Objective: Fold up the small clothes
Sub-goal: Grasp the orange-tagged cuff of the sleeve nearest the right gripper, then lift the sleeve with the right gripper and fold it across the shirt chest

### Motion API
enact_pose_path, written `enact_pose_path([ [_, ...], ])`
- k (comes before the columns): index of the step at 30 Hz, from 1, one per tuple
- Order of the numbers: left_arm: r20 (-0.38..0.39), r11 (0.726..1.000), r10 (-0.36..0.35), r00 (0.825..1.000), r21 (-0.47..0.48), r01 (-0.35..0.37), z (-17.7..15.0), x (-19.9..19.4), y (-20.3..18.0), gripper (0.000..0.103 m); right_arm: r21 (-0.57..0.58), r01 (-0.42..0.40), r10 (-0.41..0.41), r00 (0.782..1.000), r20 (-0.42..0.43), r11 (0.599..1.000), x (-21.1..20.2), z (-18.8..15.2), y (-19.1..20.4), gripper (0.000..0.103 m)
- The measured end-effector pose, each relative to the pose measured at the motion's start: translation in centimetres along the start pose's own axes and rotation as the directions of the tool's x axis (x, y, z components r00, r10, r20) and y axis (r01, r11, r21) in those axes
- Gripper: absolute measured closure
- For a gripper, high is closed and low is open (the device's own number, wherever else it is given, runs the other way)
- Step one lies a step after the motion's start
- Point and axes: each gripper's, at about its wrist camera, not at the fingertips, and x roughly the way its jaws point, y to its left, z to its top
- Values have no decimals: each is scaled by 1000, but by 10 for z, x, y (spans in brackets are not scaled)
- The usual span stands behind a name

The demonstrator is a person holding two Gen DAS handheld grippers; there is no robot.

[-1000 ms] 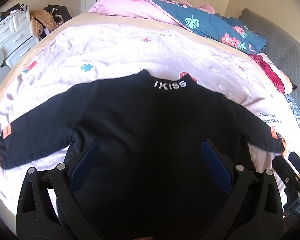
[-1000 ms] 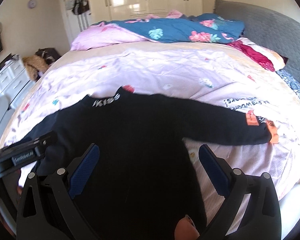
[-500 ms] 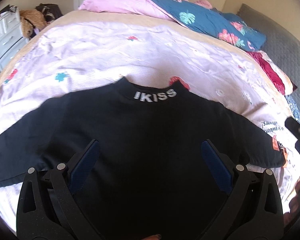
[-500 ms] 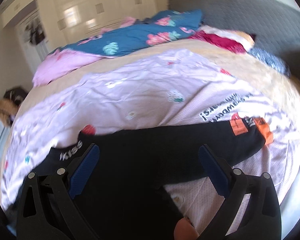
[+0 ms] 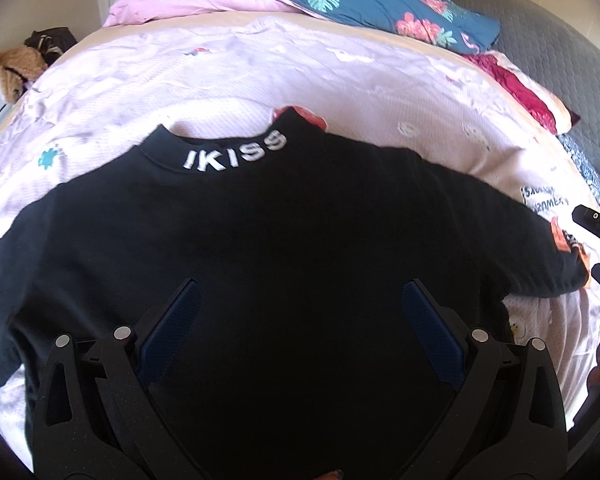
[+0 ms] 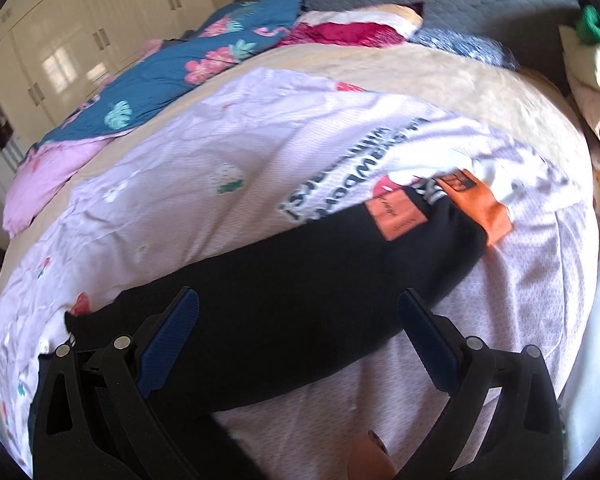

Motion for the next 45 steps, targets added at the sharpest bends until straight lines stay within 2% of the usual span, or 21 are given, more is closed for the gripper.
enact_pose_path([
  [7,-3,999,-26,1000,23,26,-5,9,-7,8,159,68,-63,997,-38,985,22,9,-56,4],
  [16,-1,1000,-20,1000,3,20,-1,15,7,8,268,72,-49,995,-93,961,61,21,-102,5],
  [18,5,1000,-9,1000,-14,9,1,15,14,8,292,59,-39,997,-74,954,67,23,-110,19],
  [21,13,999,6,1000,-45,-6,5,12,27,8,338,33,-27,999,-24,941,67,26,-120,58],
  [22,17,998,12,1000,-55,-11,6,9,32,8,347,7,-8,1000,2,938,65,26,-122,78],
  [23,22,998,16,1000,-62,-14,7,7,35,8,335,-16,7,1000,27,942,62,27,-121,86],
  [25,36,997,26,999,-74,-23,9,-1,41,8,284,-61,44,997,68,957,56,31,-112,94],
  [29,48,993,21,999,-119,-16,9,-16,55,8,172,-156,131,980,148,973,31,35,-83,94],
  [35,83,988,32,996,-151,-19,11,-39,67,8,34,-285,272,939,209,958,-9,39,-41,94],
  [40,116,982,21,993,-188,1,13,-55,80,8,-77,-374,381,894,235,924,-41,39,-11,94],
  [43,125,978,6,992,-206,20,14,-62,87,8,-156,-428,454,861,229,890,-58,32,12,94],
  [45,128,975,-1,992,-222,30,13,-65,93,8,-196,-446,483,847,223,873,-66,27,24,94],
])
